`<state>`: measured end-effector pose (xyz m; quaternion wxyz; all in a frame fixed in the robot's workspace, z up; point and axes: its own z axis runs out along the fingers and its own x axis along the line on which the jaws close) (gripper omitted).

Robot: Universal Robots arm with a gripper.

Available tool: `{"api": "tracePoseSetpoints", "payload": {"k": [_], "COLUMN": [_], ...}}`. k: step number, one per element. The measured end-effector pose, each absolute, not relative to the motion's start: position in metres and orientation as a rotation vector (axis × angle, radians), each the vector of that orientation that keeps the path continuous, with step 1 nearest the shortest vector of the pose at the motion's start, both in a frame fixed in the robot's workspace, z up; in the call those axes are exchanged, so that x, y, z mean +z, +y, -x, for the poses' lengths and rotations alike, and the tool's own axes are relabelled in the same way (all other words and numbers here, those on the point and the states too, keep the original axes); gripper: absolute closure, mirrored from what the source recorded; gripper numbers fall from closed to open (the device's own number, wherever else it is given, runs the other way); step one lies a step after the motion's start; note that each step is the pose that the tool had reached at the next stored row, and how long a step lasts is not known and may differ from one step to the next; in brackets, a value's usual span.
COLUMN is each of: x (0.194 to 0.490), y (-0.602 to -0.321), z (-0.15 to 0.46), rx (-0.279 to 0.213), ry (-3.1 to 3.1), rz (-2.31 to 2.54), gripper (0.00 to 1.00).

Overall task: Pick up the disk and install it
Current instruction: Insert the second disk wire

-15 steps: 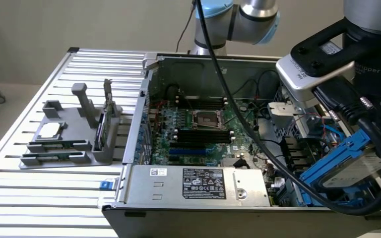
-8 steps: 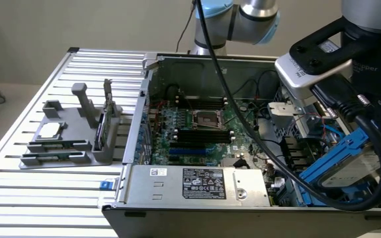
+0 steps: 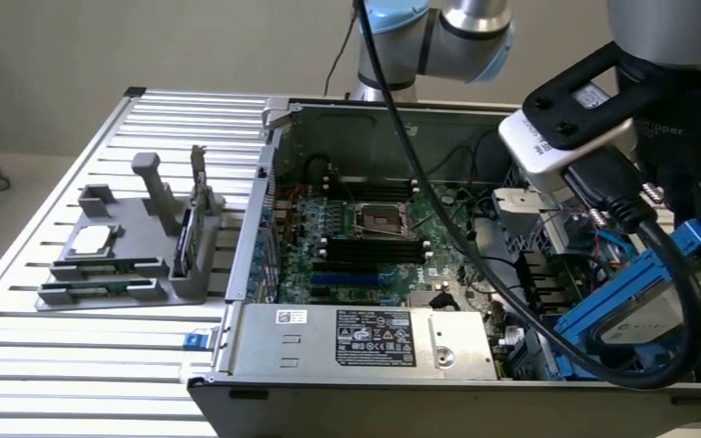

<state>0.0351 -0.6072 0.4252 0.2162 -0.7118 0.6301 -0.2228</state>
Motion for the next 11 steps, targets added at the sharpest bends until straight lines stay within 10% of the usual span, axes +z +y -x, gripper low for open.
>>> {"api": "tracePoseSetpoints", "payload": {"k": [11], "x": [0.420], "y": [-0.607], "z": [-0.017], "rx": [-0.717], "ry": [1.677], "rz": [1.897], "gripper": [0.66]}}
